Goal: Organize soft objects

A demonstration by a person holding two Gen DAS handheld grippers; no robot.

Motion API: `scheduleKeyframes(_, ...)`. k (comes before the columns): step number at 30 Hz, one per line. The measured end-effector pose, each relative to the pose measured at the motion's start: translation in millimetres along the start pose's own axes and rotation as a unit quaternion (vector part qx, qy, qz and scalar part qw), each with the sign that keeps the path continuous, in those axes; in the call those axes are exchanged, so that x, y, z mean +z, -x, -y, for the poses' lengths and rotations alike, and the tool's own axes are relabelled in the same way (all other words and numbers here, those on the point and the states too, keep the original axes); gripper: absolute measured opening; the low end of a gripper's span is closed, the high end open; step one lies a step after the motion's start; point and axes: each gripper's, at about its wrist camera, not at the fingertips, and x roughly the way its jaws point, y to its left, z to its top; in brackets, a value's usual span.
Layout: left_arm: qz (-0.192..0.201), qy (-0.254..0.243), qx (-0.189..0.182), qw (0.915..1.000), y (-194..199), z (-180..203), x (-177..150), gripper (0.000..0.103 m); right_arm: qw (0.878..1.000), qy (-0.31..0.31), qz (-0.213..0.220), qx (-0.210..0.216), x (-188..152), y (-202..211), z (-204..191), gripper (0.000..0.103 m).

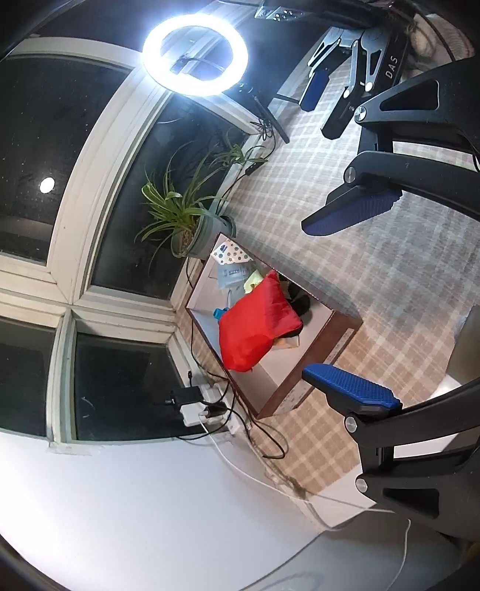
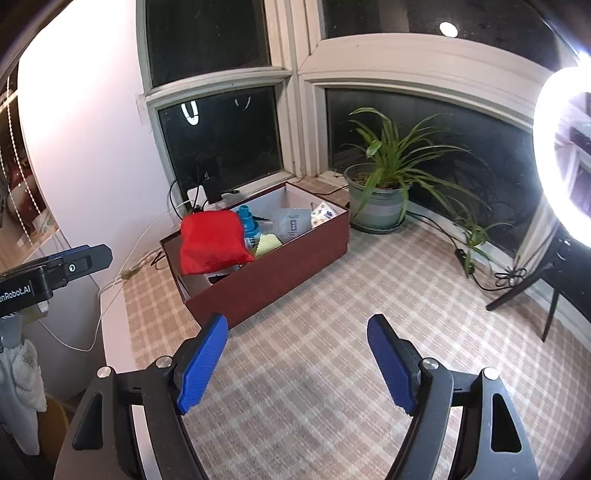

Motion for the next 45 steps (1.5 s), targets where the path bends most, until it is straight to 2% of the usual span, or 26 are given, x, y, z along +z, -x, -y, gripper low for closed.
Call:
scheduleKeyframes(2,0.001,-0.001,-0.001,1.0000,2,2,-1,0.079,1.000,-0.002,0.005,-0.004,-3,6,0,0.077)
scheduleKeyframes(20,0.012,-0.008,-0.004,0.9999,11,12,0,0.079,1.000,0.003,0.017,-0.014,-8,20,1,0.079)
scheduleKeyframes(45,0.009,-0.010,-0.009,0.9999,11,14,-1,0.079,1.000,0.001,0.010,-0.019,-13,21,5,0.079)
